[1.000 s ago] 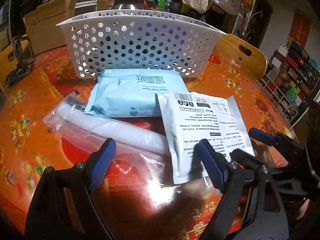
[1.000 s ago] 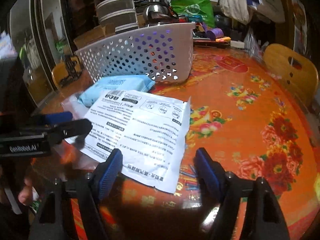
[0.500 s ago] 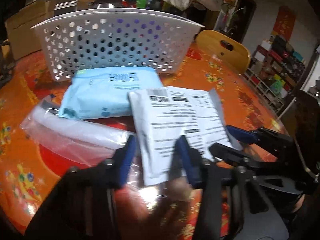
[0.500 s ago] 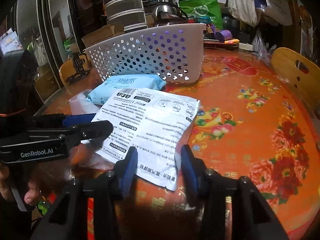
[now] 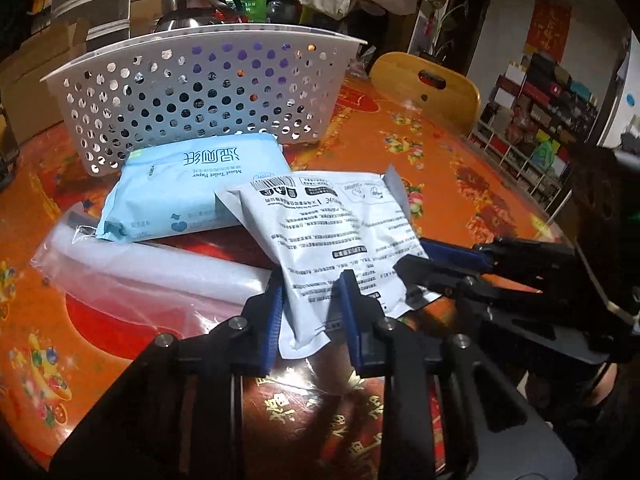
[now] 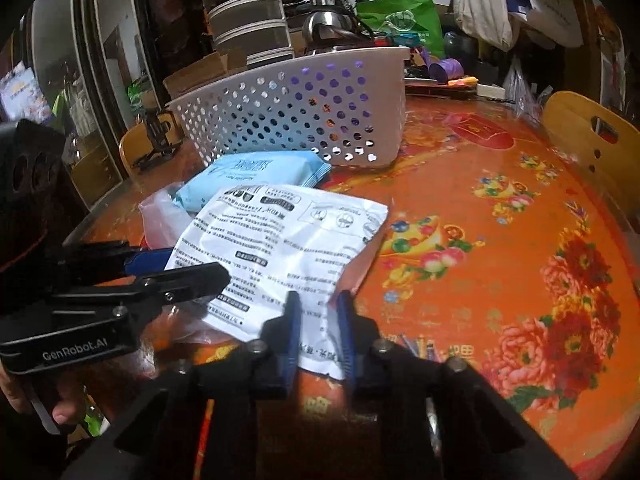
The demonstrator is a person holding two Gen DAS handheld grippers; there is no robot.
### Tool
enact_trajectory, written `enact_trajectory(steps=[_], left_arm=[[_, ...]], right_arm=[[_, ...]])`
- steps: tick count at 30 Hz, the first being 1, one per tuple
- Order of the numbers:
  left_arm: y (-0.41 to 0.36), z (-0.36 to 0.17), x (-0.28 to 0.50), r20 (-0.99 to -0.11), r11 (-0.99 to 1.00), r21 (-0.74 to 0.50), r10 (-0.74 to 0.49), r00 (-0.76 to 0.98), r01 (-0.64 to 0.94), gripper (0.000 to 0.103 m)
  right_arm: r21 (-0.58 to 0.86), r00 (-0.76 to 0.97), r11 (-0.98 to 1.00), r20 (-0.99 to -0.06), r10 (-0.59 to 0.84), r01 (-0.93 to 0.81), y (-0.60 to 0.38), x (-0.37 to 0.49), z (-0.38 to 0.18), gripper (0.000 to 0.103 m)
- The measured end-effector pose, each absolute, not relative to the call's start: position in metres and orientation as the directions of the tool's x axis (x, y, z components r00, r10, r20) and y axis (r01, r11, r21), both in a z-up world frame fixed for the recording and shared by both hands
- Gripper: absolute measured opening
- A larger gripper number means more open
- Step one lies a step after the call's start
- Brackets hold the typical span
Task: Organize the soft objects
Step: 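Grasp the paper packet edge with both grippers and lift it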
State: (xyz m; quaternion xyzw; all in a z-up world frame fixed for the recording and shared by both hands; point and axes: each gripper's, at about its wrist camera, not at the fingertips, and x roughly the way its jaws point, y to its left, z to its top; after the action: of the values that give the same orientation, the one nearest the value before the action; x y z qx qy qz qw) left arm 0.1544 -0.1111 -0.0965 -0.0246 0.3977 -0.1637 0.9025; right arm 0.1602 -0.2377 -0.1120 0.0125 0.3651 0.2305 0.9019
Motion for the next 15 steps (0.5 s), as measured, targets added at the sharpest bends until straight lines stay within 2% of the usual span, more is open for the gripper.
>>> enact_trajectory(steps=[6,15], left_arm=[[-0.101,-0.086,0.145,-0.672,0.940,-0.197,-0.336,0.660,0.278,0.017],[-0.087,-0.057,0.125,-0.599,0.933,-0.192,-0.357,0.717,0.303,0.017]], right_arm=[[0.176,0.658,0.896,-0.624,0.422,-0.408,-0.237,0.151,-0.103,0.007],[0.159,0.706,0.891,-0.558,0.437,-0.426,-0.234,0.135,-0.071,0.006]])
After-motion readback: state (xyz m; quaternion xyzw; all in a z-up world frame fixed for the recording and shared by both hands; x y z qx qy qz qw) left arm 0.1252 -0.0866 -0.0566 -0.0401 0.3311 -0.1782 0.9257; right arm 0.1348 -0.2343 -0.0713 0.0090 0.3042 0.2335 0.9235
